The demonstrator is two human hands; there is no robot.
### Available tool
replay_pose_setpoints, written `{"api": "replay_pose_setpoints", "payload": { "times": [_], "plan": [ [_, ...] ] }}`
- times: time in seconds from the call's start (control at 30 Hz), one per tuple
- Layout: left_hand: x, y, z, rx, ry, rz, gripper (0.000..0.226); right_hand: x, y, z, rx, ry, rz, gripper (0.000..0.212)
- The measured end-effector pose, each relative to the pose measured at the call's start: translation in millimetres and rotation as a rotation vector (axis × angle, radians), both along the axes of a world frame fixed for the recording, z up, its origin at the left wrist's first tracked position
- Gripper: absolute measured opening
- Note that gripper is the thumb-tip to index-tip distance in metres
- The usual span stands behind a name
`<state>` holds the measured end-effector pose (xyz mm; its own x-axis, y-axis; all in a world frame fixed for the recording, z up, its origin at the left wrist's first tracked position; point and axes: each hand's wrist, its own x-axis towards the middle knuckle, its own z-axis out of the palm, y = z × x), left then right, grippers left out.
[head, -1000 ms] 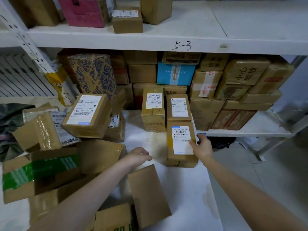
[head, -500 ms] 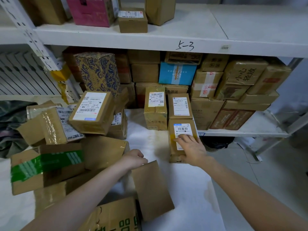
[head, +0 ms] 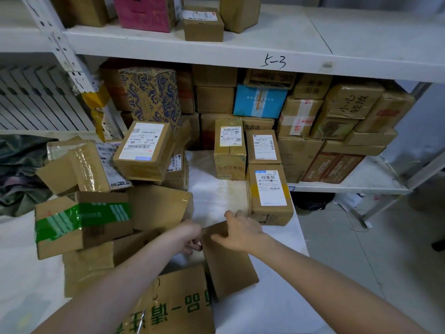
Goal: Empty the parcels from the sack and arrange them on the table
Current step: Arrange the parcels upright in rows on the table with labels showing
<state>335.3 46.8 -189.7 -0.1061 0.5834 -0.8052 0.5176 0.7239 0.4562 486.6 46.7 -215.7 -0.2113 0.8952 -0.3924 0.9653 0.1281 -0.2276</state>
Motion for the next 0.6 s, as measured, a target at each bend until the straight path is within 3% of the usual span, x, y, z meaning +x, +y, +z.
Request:
{"api": "replay_pose_setpoints", "payload": {
  "times": [0.13,0.27,0.33,0.47,0.6],
  "plan": [
    [-6,-8,-3,-0.013,-0.178,0.247,0.026,-17,-11,-7,-0.097,-0.084,-0.043,0.098],
    [-10,-12,1,0.086,-0.271,0.247,0.046,-24,-11,-13,-0.131,-0.024,-0.188,0.108],
    [-15,-13,4,0.164,-0.133,0.088,0.051,-31,-13,-15,-0.112,-0.004,-0.203,0.112],
    [-29,-21,18,0.201,0.125,-0.533,0.064,-38,-11,-12,-0.068,0.030,-0.228,0.120],
    [-36,-44,26,0.107,0.229,-1.007,0.117,-36,2,-1,-0.008,0.050,-0.319,0.119]
  ]
}}
